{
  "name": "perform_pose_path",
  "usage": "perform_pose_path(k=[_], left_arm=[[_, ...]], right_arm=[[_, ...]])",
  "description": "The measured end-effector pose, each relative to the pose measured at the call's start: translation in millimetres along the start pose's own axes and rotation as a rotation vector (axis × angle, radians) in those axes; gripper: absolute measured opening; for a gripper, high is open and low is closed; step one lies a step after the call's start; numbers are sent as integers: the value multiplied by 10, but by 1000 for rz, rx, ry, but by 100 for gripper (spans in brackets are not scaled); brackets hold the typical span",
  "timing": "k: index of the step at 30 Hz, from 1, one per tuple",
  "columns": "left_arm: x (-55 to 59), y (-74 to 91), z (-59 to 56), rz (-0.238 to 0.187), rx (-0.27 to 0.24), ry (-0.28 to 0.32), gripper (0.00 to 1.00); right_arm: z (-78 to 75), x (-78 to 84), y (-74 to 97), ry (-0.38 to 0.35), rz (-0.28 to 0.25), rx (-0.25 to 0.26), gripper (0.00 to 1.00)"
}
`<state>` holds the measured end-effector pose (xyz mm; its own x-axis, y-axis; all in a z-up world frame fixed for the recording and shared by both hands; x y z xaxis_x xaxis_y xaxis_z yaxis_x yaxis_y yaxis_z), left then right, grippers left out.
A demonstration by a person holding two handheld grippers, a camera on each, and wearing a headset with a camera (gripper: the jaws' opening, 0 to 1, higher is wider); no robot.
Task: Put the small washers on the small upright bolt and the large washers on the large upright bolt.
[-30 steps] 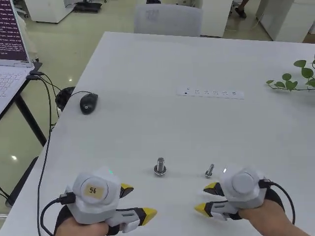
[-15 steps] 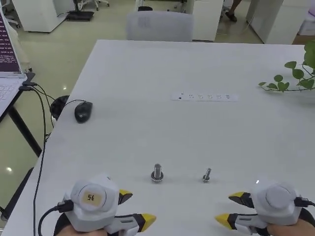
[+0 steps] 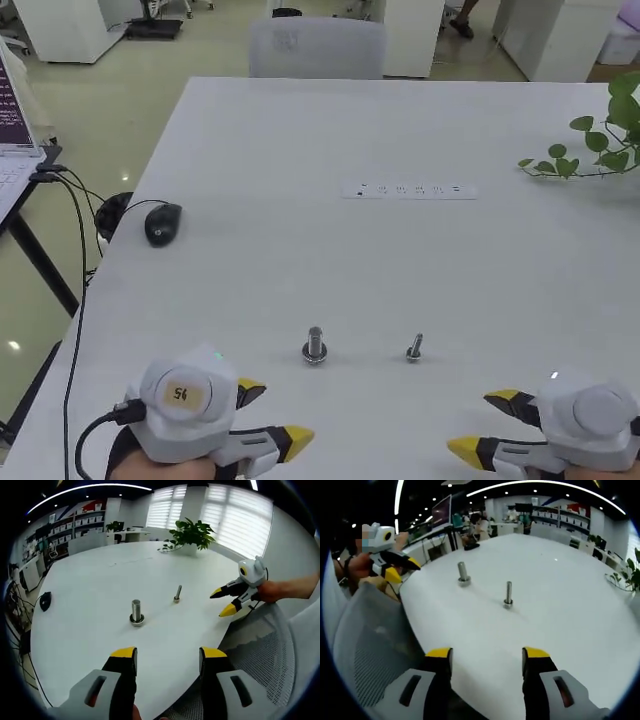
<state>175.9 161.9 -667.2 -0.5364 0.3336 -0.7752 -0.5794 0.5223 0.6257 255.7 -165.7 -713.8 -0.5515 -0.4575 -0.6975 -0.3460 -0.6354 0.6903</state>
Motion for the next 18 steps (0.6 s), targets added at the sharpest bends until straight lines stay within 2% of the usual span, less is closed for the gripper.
perform_pose_path(k=[6, 18], left_arm=[[22, -1, -11, -6, 1, 14, 49], [-25, -36, -12, -9, 16, 2, 49]], right_arm=[[38, -41, 59, -19, -35, 25, 60], [78, 14, 30, -26, -13, 28, 61]])
Point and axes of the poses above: the centre of the closed fingertips' face, and the gripper's own axes: y roughly backward along the fingers, z roughly to its left, x roughly out of its underside, the point moved 10 cm from there along y, roughly backward along the fingers, and after that the axes turned 8 degrees about -y, right-handed, at the moved point
